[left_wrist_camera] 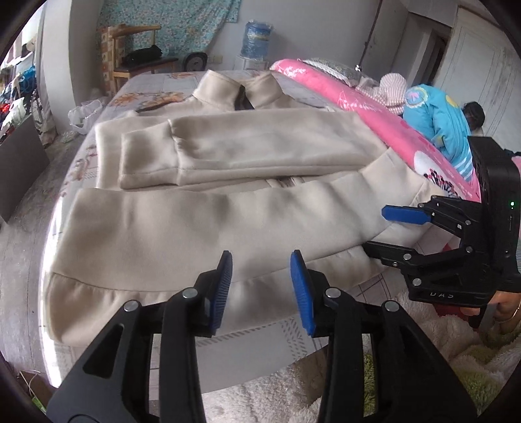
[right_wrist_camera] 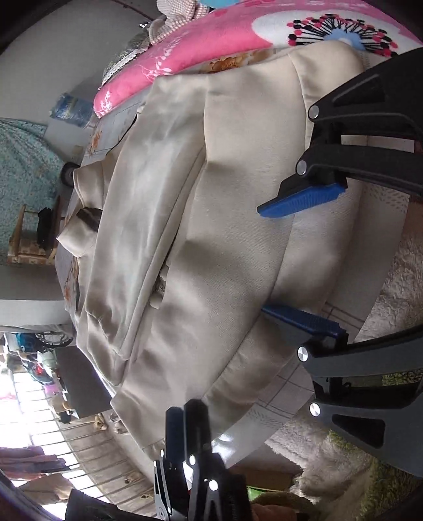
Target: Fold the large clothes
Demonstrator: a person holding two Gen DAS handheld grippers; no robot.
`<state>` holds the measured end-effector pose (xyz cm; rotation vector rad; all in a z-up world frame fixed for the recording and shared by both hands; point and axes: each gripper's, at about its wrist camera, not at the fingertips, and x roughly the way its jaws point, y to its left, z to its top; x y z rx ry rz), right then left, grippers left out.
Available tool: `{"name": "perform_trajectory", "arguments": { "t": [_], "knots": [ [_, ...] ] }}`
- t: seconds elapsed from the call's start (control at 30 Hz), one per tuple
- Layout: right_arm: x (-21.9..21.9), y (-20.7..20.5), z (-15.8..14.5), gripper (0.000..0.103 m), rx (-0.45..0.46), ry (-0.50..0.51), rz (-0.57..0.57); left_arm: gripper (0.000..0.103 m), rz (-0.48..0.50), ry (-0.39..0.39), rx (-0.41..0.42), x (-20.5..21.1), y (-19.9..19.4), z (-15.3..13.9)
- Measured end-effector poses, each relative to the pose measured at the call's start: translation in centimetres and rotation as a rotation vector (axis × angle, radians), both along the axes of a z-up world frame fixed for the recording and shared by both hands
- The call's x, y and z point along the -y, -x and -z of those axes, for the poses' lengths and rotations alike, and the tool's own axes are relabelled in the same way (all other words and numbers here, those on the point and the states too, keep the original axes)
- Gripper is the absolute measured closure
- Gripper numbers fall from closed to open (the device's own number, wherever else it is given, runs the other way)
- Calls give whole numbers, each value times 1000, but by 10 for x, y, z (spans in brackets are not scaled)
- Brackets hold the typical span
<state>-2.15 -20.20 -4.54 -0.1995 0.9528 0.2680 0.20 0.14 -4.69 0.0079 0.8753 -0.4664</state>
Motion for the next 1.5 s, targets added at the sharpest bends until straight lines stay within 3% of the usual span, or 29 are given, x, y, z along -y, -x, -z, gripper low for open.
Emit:
{"name": "perform_trajectory", "arguments": {
  "t": [0.07,0.13,0.2,0.27,0.43,0.53,0.57,0.67,0.8,1.0,1.17,1.3,1.37,1.43,1.5],
  "knots": [
    [14,1,-5,47,8,-19,38,60,-84,-1,5,-23,-2,-1],
    [31,-3,-1,43,-10,-66,91,56,-166,-10,-51,-45,-12,12],
    [47,-8,10,39,-52,-148,130,57,-184,47,-61,-63,-15,19],
    [55,-9,9,39,-54,-208,139,57,-180,55,-83,-66,-18,16],
    [72,-11,-9,37,-1,-174,205,42,-240,-6,-15,-79,-29,3],
    [97,-19,1,32,-28,-167,322,42,-302,-29,-98,-95,-48,21],
    [104,-22,8,32,-57,-175,346,41,-296,-26,-81,-95,-49,20],
    [107,-23,7,30,-60,-213,361,39,-288,-78,-98,-87,-51,15],
    [103,-24,-3,30,-54,-238,378,36,-293,-72,-38,-84,-48,-5],
    [74,-31,-26,19,13,-242,282,27,-242,-80,19,-53,-56,-23],
    [54,-49,-25,16,20,-210,245,21,-206,-186,-8,-12,-71,-4],
    [49,-65,-8,16,-17,-182,268,17,-204,-291,-78,12,-81,25],
    [49,-74,9,16,-73,-166,292,14,-230,-299,-60,14,-80,26],
    [45,-73,15,7,-48,-148,289,12,-238,-289,-74,12,-82,26],
    [38,-73,18,6,-47,-114,282,9,-251,-271,-91,7,-83,28]
  ]
}}
